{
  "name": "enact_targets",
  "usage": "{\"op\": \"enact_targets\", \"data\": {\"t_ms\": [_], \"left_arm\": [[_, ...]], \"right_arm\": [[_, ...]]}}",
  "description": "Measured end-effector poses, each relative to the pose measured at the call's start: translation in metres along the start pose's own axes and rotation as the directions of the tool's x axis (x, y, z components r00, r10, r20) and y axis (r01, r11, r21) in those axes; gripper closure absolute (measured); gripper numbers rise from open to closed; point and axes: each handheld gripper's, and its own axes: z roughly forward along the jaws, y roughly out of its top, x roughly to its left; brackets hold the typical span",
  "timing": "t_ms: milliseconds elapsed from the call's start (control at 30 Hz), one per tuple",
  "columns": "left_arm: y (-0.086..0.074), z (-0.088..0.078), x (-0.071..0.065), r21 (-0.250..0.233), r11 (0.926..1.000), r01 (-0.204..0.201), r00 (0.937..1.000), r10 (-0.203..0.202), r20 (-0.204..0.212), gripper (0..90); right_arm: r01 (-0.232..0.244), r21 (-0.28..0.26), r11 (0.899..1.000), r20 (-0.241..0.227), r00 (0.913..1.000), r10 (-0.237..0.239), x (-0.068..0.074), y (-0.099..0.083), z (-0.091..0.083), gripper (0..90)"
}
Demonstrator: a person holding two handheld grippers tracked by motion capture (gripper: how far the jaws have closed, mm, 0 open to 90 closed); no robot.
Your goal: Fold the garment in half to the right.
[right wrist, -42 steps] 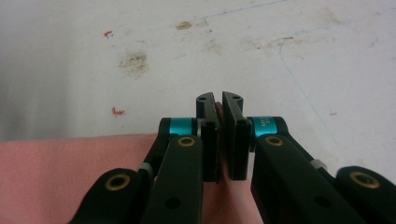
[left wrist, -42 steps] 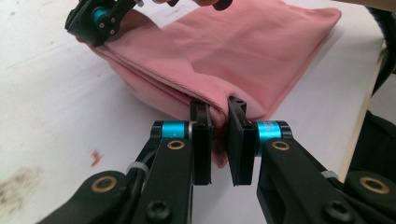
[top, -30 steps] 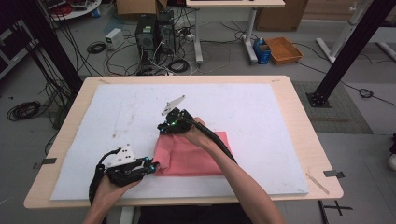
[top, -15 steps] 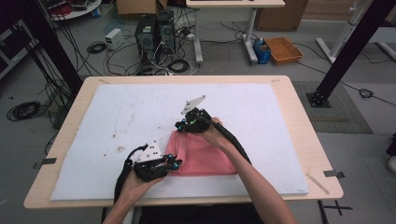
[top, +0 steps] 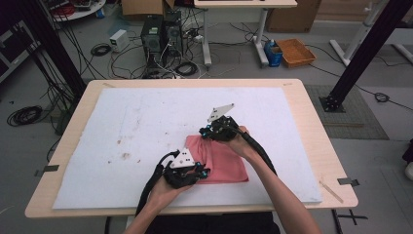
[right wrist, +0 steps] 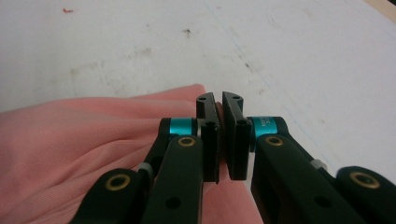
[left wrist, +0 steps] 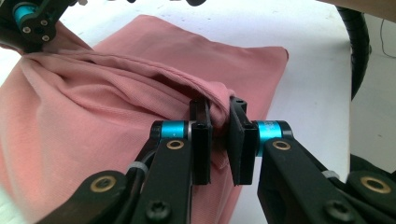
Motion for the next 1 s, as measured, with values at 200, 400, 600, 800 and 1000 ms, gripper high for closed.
{"op": "enact_targets", "data": {"t_ms": [200,400,600,800,1000], "left_arm": [[0.008,0.009,-0.002,0.009,1.0,-0.002,0.9999,0.002,0.014,80.8],[0.015,0.017,-0.006,0.007,1.0,-0.002,0.9997,0.002,0.026,80.8],[0.02,0.027,-0.012,0.014,0.9998,-0.012,0.999,0.011,0.044,80.8],[0.022,0.036,-0.014,0.031,0.9989,-0.035,0.9982,0.034,0.049,80.8],[0.024,0.044,-0.016,0.046,0.9985,-0.029,0.9984,0.027,0.05,80.8]], "right_arm": [[-0.013,-0.004,1.0,0.011,0.9998,0.014,-0.002,-0.008,-0.008,86.5],[0.005,0.006,1.0,0.034,0.9994,-0.005,-0.003,-0.013,-0.013,86.5],[0.001,0.001,1.0,0.041,0.9992,-0.001,-0.003,-0.021,-0.019,86.5],[-0.016,-0.005,1.0,0.051,0.9986,0.017,-0.008,-0.034,-0.027,86.5],[-0.033,-0.008,0.999,0.065,0.9973,0.034,-0.009,-0.041,-0.029,86.5]]}}
